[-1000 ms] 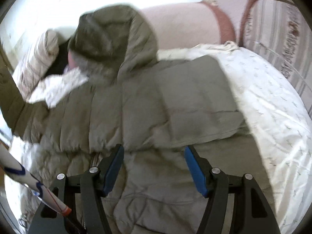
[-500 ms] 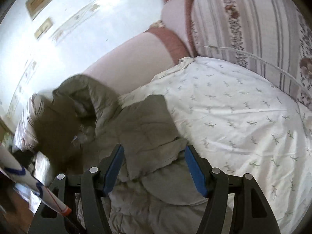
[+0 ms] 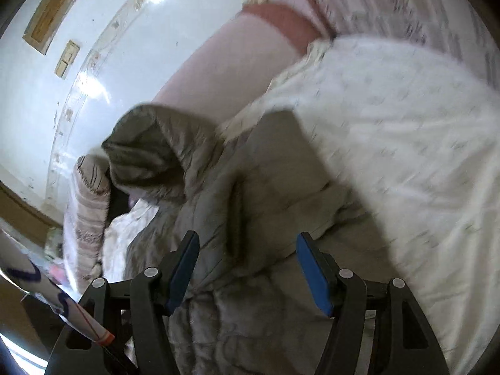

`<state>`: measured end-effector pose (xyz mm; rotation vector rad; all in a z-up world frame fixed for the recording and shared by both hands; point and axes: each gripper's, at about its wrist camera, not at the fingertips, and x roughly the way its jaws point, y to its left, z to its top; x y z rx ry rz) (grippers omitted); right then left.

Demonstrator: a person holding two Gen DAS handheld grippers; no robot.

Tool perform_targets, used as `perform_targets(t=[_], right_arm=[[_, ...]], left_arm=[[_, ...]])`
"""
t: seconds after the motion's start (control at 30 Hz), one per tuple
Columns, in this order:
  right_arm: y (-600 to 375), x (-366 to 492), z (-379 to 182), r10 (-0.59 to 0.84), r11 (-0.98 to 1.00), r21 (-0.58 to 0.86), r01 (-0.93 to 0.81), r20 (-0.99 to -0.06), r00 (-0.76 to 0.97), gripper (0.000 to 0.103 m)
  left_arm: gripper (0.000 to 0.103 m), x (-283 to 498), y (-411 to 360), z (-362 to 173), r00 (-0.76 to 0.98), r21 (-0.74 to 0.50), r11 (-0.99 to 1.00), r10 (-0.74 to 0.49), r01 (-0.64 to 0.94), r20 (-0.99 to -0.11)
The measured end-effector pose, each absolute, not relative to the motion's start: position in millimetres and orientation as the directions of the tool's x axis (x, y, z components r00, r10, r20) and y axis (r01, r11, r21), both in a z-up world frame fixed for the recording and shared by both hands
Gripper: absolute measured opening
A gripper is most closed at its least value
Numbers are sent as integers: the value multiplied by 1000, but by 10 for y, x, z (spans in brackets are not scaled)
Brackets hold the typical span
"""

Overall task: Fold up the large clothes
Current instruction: 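Fold the held sleeve across the jacket body with the left gripper, release, then grasp the jacket hem with the right gripper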

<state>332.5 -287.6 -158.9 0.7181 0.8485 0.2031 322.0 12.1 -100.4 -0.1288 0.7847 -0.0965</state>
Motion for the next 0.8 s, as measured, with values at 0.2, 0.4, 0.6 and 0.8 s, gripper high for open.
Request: perform_targets(t=[0.2,0.4,0.6,0.8], right_arm=[[-2591,3472,-1769,448,754,647,112,-632,632,67],[-2452,3657,-1954,417,781,609,138,-674,610,40],[-2303,3669,-1838,223,901,405,157,-742,632,13],[-2264,3731,-1936,107,934,288,214,-793,600,10]], left_arm=[[67,3254,1114,-1158,713,-23,957,200,-290,-672],[67,3469,1397,-1390,722,-64,941,210,-332,-660],[67,3599,1353,-1576,696,-1,950,228,-312,-681],[69,3648,1347,-1684,672,19,949,236,-314,-702]])
